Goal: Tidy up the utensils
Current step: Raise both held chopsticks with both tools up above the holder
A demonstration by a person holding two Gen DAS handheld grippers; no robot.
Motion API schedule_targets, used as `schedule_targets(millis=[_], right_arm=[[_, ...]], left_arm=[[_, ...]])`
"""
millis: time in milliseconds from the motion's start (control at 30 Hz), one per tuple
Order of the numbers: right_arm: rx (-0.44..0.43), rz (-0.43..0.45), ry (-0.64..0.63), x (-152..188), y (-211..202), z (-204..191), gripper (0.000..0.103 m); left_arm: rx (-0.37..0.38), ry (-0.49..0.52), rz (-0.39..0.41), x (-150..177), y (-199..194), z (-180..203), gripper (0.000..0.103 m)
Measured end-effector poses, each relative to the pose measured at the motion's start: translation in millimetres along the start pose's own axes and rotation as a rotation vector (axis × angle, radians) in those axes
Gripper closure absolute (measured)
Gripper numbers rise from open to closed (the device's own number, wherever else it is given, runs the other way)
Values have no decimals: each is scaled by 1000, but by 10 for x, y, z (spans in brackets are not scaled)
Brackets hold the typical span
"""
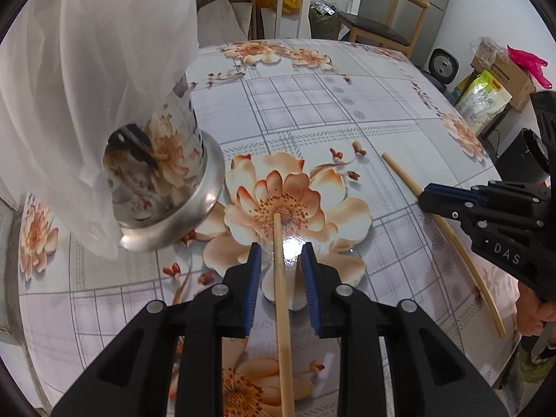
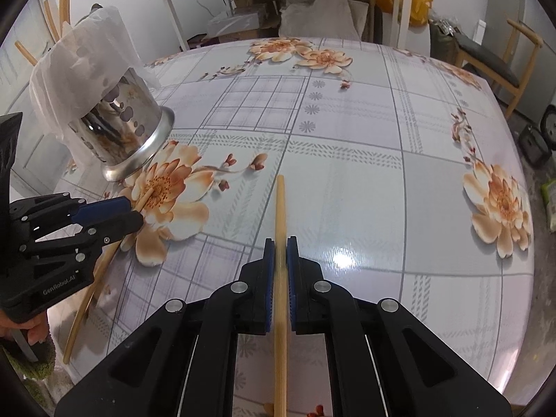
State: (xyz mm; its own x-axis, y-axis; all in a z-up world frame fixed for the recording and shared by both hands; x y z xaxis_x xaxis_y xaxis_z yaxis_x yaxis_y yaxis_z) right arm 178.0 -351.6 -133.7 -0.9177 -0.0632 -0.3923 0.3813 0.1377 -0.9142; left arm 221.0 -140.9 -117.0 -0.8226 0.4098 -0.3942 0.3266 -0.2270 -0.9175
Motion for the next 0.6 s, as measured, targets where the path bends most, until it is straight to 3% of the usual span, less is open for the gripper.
schedule_targets(millis=[267,600], right_arm=[[16,13,24,-34,12,13,99],[-8,100,60,-89,-406,13,99]], left_arm=[[-27,-12,31,0,1,-71,97],[20,-58,64,12,-178,-142,97]])
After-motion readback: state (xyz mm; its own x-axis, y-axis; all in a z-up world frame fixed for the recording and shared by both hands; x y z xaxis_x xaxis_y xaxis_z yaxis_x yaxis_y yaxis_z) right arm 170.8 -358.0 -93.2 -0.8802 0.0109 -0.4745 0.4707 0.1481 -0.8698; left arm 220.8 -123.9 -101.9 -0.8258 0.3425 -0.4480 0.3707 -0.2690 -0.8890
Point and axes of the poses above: each gripper's, at about its wrist camera, not at the fingertips, and y roughly the way its jaws point, z to its right, x to its underside, the point moved 7 cm from there along y, roughly the way its jaws point, and after that the axes turned 6 degrees about -z, right-handed, at the moved point
